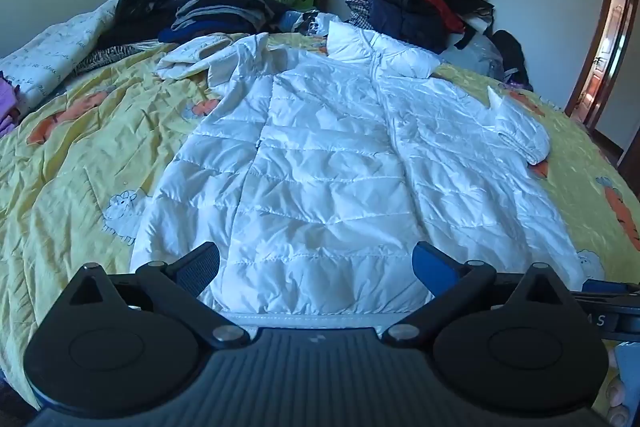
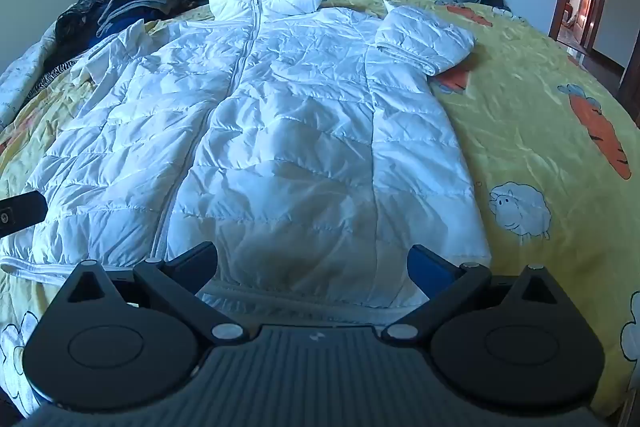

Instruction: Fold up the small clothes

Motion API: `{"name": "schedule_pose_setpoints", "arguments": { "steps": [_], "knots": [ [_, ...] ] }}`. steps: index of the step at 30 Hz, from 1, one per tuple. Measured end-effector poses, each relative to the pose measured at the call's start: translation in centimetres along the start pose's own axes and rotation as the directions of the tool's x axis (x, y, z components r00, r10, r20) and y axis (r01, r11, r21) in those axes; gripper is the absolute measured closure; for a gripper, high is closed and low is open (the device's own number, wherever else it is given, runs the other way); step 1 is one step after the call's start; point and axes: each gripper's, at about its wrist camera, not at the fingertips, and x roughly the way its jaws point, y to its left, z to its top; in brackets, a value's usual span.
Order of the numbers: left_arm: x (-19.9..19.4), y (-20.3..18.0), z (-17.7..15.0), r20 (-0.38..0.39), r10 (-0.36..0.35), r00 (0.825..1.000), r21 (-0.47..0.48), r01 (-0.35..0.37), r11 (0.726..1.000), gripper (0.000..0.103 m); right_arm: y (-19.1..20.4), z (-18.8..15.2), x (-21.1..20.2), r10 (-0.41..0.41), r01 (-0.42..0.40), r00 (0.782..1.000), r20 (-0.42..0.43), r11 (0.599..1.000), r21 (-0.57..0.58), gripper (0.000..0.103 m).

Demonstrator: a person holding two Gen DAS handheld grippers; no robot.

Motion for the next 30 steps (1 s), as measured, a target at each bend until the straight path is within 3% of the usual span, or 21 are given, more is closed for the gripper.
{"name": "schedule_pose_setpoints", "arguments": {
  "steps": [10,14,17,19,24,26,30],
  "knots": [
    [1.6,0.1,-0.3,-0.089,0.046,0.995,-0.041,-0.049,0.998,0.0,0.0,0.3,0.4,-0.003,0.003,1.0,0.001,1.0,-0.005,0.0],
    [0.8,-0.5,-2.6,-0.137,0.046,0.989,-0.062,-0.055,0.997,0.0,0.0,0.5,0.8,0.002,-0.002,1.0,0.0,1.0,-0.004,0.0],
    [0.7,-0.6,-3.2,-0.194,-0.002,0.981,-0.063,-0.01,0.998,0.0,-0.1,0.8,1.2,0.008,-0.008,1.0,0.002,1.0,0.002,0.0],
    [-0.2,-0.3,-3.5,-0.174,-0.079,0.982,-0.092,0.064,0.994,0.0,-0.1,0.9,1.2,0.009,-0.009,1.0,0.002,1.0,-0.003,0.0],
    [-0.8,-0.7,-3.2,-0.113,-0.177,0.978,-0.111,0.165,0.98,0.0,-0.2,1.0,1.4,0.011,-0.011,1.0,-0.001,1.0,0.0,0.0],
    [-0.3,-1.1,-2.8,-0.12,-0.166,0.979,-0.091,0.156,0.984,0.0,-0.2,0.9,1.6,0.013,-0.013,1.0,-0.003,1.0,0.003,0.0],
    [0.9,-1.2,-1.8,-0.095,-0.069,0.993,-0.067,0.063,0.996,0.0,-0.1,0.8,1.9,0.018,-0.018,1.0,-0.011,1.0,0.001,0.0]
  ]
}}
